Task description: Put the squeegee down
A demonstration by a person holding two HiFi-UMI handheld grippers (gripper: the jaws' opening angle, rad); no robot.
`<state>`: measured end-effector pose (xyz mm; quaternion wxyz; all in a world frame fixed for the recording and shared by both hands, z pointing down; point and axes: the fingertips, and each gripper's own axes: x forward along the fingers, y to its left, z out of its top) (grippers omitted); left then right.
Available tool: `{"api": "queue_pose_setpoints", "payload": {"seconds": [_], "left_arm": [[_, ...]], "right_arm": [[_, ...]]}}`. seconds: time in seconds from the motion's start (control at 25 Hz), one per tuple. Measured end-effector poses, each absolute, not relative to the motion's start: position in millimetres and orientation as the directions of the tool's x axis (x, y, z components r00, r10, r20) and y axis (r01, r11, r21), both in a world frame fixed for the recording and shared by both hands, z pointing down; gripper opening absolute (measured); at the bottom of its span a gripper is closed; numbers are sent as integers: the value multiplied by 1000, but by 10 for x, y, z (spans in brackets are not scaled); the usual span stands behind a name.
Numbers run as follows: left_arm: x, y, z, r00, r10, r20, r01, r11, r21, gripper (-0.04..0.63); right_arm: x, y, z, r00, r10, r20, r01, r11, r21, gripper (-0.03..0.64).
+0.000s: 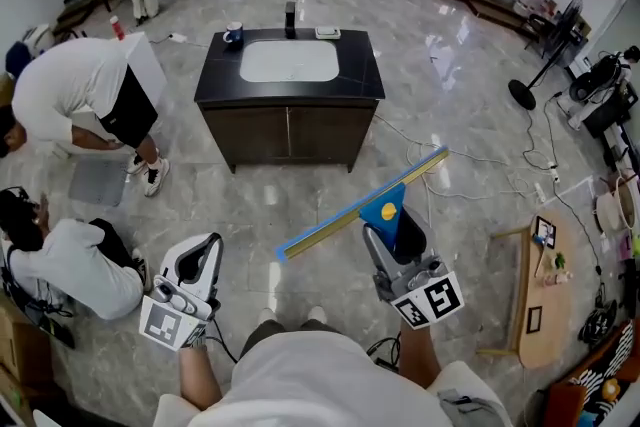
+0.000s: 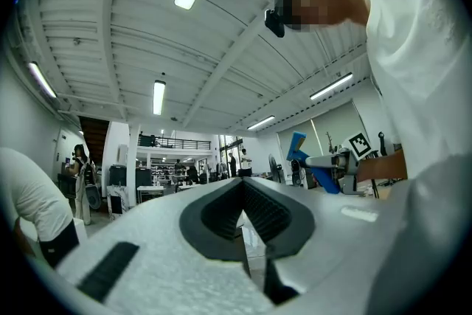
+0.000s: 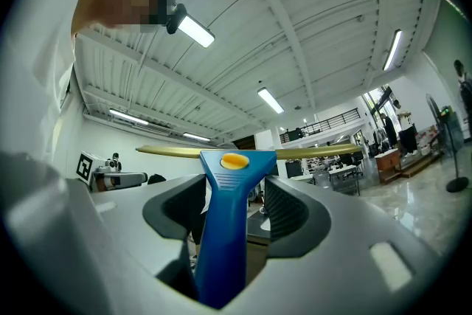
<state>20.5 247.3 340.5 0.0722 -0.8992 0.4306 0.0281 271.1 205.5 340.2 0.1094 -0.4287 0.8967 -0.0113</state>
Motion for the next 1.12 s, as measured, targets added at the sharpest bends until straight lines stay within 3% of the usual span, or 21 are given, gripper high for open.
{"api": "queue_pose_setpoints", "payload": {"seconds": [0.48, 0.8, 1.12], "left_arm": [[644, 1797, 3451, 638, -765, -89, -769, -625, -132, -2], [393, 676, 3739, 664, -742, -89, -748, -661, -64, -2], [-293, -801, 3666, 703, -706, -88, -711, -701, -54, -2]], "right_arm": [[3056, 1388, 3578, -616, -763, -198, -746, 645, -164, 261], [2767, 421, 3734, -588, -792, -165, -774, 610, -171, 261], [1990, -1038, 3712, -581, -802, -139, -784, 597, -170, 261]]}}
